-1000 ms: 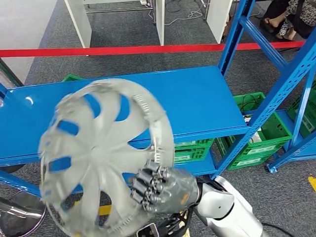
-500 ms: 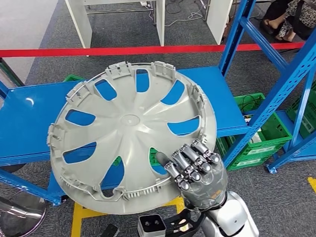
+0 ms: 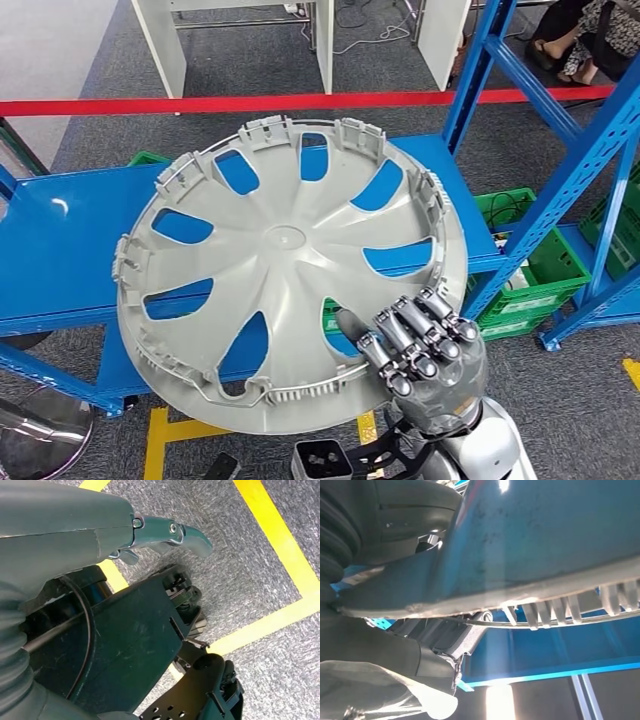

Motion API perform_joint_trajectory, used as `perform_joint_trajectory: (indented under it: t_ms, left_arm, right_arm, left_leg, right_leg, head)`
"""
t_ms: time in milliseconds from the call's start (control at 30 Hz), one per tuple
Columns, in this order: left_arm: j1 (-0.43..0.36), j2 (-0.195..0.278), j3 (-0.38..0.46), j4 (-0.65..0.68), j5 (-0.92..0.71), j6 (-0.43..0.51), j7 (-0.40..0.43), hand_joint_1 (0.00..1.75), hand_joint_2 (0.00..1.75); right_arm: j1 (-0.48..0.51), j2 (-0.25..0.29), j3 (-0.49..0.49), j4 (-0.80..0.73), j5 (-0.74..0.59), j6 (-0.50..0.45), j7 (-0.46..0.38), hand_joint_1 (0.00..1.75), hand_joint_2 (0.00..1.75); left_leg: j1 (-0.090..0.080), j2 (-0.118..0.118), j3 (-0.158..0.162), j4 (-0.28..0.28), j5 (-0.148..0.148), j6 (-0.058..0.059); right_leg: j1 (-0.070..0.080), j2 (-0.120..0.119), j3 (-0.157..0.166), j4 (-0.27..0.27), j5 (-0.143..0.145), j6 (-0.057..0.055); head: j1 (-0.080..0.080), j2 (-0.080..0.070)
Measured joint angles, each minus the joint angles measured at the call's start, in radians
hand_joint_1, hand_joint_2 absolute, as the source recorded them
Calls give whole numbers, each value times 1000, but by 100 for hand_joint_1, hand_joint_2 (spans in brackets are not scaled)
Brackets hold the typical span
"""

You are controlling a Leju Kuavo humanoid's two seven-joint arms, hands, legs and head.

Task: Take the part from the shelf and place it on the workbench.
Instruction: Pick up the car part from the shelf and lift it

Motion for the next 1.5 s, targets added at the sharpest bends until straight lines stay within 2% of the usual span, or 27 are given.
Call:
perform_joint_trajectory:
  t_ms: [267, 433, 533, 600, 667, 733, 767, 800, 833, 867, 933, 1000, 1067, 1100, 1133, 1167, 1233, 1267, 1300, 1333, 1400, 1433, 1467, 1500]
  left_arm:
    - [-2, 0, 0, 0, -1, 5, 0, 0, 175]
    - [-2, 1, 0, 0, -1, 15, 11, 0, 175]
    - [-2, 1, 0, 0, 0, 18, 14, 0, 175]
    - [-2, 1, 0, 0, 3, 20, 15, 0, 175]
    - [-2, 0, 1, 0, 11, 23, 17, 0, 175]
    - [-1, 0, 2, 0, 17, 25, 17, 0, 175]
    - [-1, 0, 4, 0, 20, 27, 17, 0, 175]
    - [0, 0, 5, 0, 22, 28, 17, 0, 175]
    - [0, 0, 8, 0, 26, 29, 17, 0, 175]
    - [0, 0, 11, 0, 30, 30, 16, 0, 175]
    - [-3, 3, 18, 0, 35, 34, 14, 0, 175]
    - [-6, 7, 24, 0, 39, 41, 13, 0, 175]
    - [-8, 11, 28, 0, 46, 50, 17, 0, 175]
    - [-9, 13, 30, 0, 50, 52, 19, 0, 175]
    - [-9, 14, 32, 0, 51, 54, 20, 0, 175]
    - [-10, 15, 33, 0, 52, 55, 21, 0, 175]
    - [-11, 15, 38, 0, 58, 60, 30, 0, 175]
    - [-11, 15, 42, 0, 64, 63, 38, 0, 175]
    - [-10, 16, 47, 0, 74, 65, 46, 0, 175]
    - [-10, 17, 53, 0, 87, 65, 54, 0, 175]
    - [-10, 22, 68, 0, 112, 64, 67, 0, 175]
    - [-10, 26, 76, 0, 121, 63, 70, 0, 175]
    - [-11, 30, 83, 0, 127, 62, 73, 0, 175]
    - [-10, 33, 89, 0, 130, 62, 75, 0, 175]
  right_arm:
    - [12, 0, -1, -31, 0, 0, -1, 175, 175]
    - [26, 0, -2, -48, 0, 0, 0, 175, 175]
    - [34, 0, -5, -61, 0, 0, -1, 175, 175]
    - [44, 0, -12, -76, 0, 0, -6, 175, 175]
    - [59, 0, -24, -97, 0, 0, -13, 175, 175]
    - [77, 0, -41, -118, 0, 0, -17, 175, 175]
    - [86, 0, -49, -127, 0, 0, -18, 175, 175]
    - [94, 0, -58, -136, 0, 0, -18, 175, 175]
    - [100, 0, -67, -145, 0, 0, -17, 175, 175]
    - [104, 0, -76, -153, 0, 0, -17, 175, 175]
    - [107, 0, -91, -167, 0, 0, -12, 175, 175]
    - [110, 0, -98, -176, 0, 0, -3, 175, 175]
    - [113, 0, -101, -180, 0, 0, 9, 175, 175]
    - [114, 0, -103, -181, 0, 0, 13, 175, 175]
    - [115, 0, -105, -181, 0, 0, 16, 175, 175]
    - [116, 0, -107, -182, 0, 0, 17, 175, 175]
    - [120, 0, -112, -184, 0, 0, 14, 175, 175]
    - [123, 0, -114, -185, 0, 0, 13, 175, 175]
    - [128, 0, -116, -185, 0, 0, 13, 175, 175]
    - [132, 0, -117, -185, 0, 0, 16, 175, 175]
    - [141, -1, -120, -190, 0, 0, 22, 175, 175]
    - [145, -1, -122, -193, 0, 0, 25, 175, 175]
    - [148, -1, -123, -196, 0, 0, 27, 175, 175]
    - [150, -1, -125, -198, 0, 0, 29, 175, 175]
  left_leg:
    - [-1, 0, 0, 2, -1, 1]
    - [-4, 0, -1, 7, -4, 7]
    - [-7, 0, -1, 6, -1, 15]
    - [-3, 1, 2, -7, 10, 26]
    - [1, 2, 2, -18, 18, 35]
    - [1, 2, -3, -16, 19, 37]
    - [1, 2, -5, -15, 20, 37]
    - [1, 1, -6, -13, 20, 36]
    - [2, 1, -7, -10, 20, 35]
    - [3, 0, -8, -6, 19, 32]
    - [2, -2, -15, 5, 18, 19]
    - [-1, -5, -26, 15, 24, 4]
    - [1, -6, -34, 21, 27, -7]
    - [2, -5, -41, 30, 15, -11]
    - [4, -4, -52, 56, -11, -16]
    - [5, -3, -69, 102, -50, -21]
    - [8, -1, -107, 233, -131, -28]
    - [8, -1, -116, 280, -152, -29]
    - [8, -1, -109, 295, -153, -27]
    - [7, -1, -83, 268, -135, -23]
    - [2, 0, 6, 128, -83, -3]
    - [-2, 2, 47, 57, -67, 6]
    - [-5, 3, 73, 9, -59, 12]
    - [-9, 4, 82, -15, -59, 16]
  right_leg:
    - [-1, 0, 0, -1, 0, 1]
    - [-5, 0, 1, -1, 1, 4]
    - [-8, -1, 3, -3, 6, 14]
    - [-8, 4, -5, 9, -12, 20]
    - [-8, 13, -45, 93, -69, 22]
    - [-8, 18, -105, 225, -126, 24]
    - [-9, 19, -124, 266, -132, 25]
    - [-10, 19, -126, 272, -117, 27]
    - [-11, 19, -110, 238, -84, 28]
    - [-13, 19, -80, 174, -46, 30]
    - [-14, 26, -20, 63, -5, 29]
    - [-11, 33, -6, 32, -5, 23]
    - [-11, 31, -19, 32, 3, 9]
    - [-12, 28, -25, 31, 8, -1]
    - [-13, 24, -32, 30, 14, -12]
    - [-13, 20, -41, 30, 20, -21]
    - [-9, 14, -58, 31, 33, -31]
    - [-6, 11, -67, 31, 39, -33]
    - [-3, 8, -74, 31, 45, -34]
    - [1, 7, -81, 31, 51, -34]
    - [6, 5, -92, 31, 63, -35]
    - [8, 5, -97, 31, 69, -33]
    - [9, 4, -100, 31, 75, -30]
    - [7, 3, -104, 30, 82, -25]
  head:
    - [0, 0]
    - [0, 0]
    - [0, 0]
    - [1, 0]
    - [4, 0]
    - [5, 0]
    - [5, 0]
    - [5, 0]
    - [5, 0]
    - [5, 0]
    - [6, 0]
    - [6, 0]
    - [6, 0]
    - [5, 0]
    - [2, 0]
    - [0, 0]
    - [-4, 0]
    - [-4, 0]
    - [-4, 0]
    - [-4, 0]
    - [-4, 0]
    - [-3, 0]
    - [-3, 0]
    - [-3, 0]
